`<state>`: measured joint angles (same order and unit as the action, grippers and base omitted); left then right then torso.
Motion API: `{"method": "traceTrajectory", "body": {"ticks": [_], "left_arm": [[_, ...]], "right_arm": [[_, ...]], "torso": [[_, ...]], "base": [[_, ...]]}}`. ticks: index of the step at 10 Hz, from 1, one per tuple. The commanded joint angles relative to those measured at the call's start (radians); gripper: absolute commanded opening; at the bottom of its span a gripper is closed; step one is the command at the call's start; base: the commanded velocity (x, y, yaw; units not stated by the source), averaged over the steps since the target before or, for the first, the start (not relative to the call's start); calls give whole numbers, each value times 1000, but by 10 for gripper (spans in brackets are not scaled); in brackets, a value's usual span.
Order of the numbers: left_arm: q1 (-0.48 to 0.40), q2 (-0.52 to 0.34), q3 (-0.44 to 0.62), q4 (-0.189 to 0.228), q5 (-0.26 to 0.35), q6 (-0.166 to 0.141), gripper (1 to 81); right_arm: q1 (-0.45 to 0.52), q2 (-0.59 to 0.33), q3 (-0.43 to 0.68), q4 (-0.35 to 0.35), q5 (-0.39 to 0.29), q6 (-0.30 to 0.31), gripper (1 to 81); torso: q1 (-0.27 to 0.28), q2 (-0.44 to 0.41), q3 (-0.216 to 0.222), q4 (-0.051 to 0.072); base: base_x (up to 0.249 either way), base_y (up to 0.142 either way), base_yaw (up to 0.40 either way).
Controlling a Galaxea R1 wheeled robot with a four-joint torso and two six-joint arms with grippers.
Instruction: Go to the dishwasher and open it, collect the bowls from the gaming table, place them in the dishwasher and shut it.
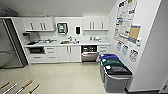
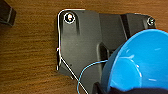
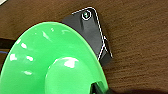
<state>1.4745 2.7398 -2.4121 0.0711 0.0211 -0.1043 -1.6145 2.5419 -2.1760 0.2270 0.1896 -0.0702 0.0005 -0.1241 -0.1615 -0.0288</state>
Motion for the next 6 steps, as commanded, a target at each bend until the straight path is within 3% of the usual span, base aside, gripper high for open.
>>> {"method": "traceTrajectory", "body": {"ticks": [1,6], "left_arm": [[-47,-23,1,-8,52,1,10],[-47,-20,1,-7,53,1,10]], "right_arm": [[32,-33,6,-15,-56,-3,10],[30,-32,4,-18,-55,-3,10]], "torso": [[0,0,0,0],[0,0,0,0]], "base": [[221,0,0],[221,0,0]]}}
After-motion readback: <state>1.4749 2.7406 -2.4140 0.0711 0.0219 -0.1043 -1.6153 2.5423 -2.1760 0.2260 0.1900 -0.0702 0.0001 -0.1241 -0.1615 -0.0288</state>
